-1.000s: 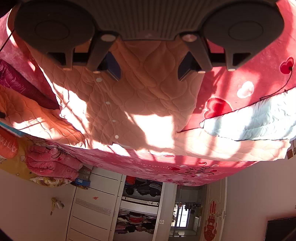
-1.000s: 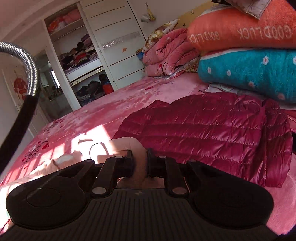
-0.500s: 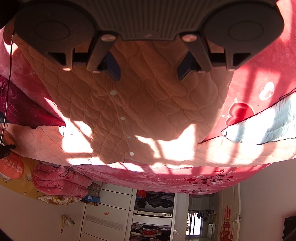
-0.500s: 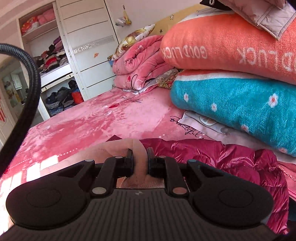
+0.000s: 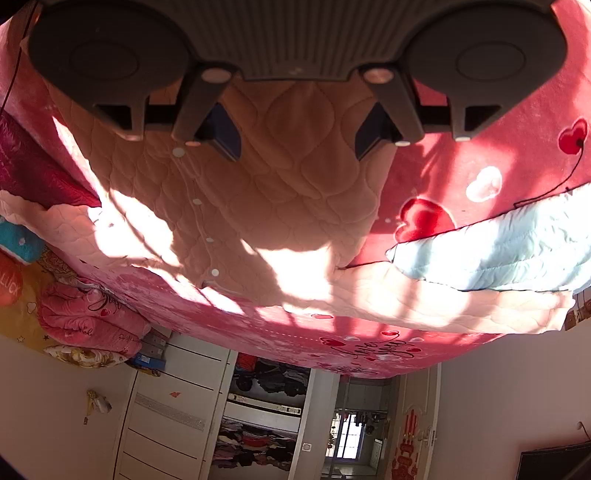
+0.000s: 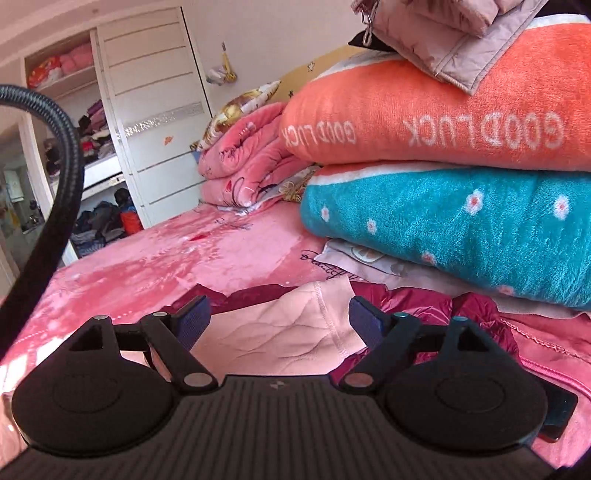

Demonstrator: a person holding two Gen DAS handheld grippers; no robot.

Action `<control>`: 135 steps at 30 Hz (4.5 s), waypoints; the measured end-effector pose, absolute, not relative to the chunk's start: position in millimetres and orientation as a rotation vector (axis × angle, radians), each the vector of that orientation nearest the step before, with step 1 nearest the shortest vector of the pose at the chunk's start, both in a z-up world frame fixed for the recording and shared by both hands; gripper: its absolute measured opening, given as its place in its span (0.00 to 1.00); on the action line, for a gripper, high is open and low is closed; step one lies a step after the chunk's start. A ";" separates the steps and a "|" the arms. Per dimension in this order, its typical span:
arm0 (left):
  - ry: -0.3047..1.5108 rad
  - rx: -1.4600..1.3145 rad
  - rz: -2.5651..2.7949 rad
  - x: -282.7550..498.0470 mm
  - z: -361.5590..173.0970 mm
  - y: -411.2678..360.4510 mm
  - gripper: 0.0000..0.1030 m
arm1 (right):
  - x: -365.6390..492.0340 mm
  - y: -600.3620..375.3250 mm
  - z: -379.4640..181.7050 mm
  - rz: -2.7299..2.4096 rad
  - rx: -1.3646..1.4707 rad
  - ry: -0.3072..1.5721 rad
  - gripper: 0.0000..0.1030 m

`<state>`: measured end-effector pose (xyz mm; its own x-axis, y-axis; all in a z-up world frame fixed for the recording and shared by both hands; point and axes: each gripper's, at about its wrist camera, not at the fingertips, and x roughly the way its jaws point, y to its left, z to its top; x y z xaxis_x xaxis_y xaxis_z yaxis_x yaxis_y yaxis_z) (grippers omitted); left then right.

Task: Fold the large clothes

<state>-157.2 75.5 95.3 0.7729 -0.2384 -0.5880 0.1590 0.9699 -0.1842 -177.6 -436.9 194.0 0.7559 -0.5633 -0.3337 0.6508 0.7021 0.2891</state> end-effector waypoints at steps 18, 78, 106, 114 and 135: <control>0.781 -0.511 -0.242 -135.1 34.7 135.5 0.67 | -199.0 -304.8 63.7 -0.180 0.766 0.823 1.00; 0.848 -0.185 -0.386 -262.9 120.6 153.8 0.10 | -358.6 -243.9 146.6 -0.139 0.724 0.673 0.64; 0.621 -0.059 -0.626 -185.2 183.7 -76.8 0.36 | -294.6 -437.2 140.1 -0.277 1.070 0.070 0.82; 0.644 -0.023 -0.601 -153.1 146.6 -120.5 0.77 | -237.5 -478.0 112.0 -0.278 1.164 0.063 0.97; 0.641 -0.013 -0.446 -98.5 93.9 -76.5 0.96 | -149.3 -528.7 77.1 -0.348 1.224 0.072 0.97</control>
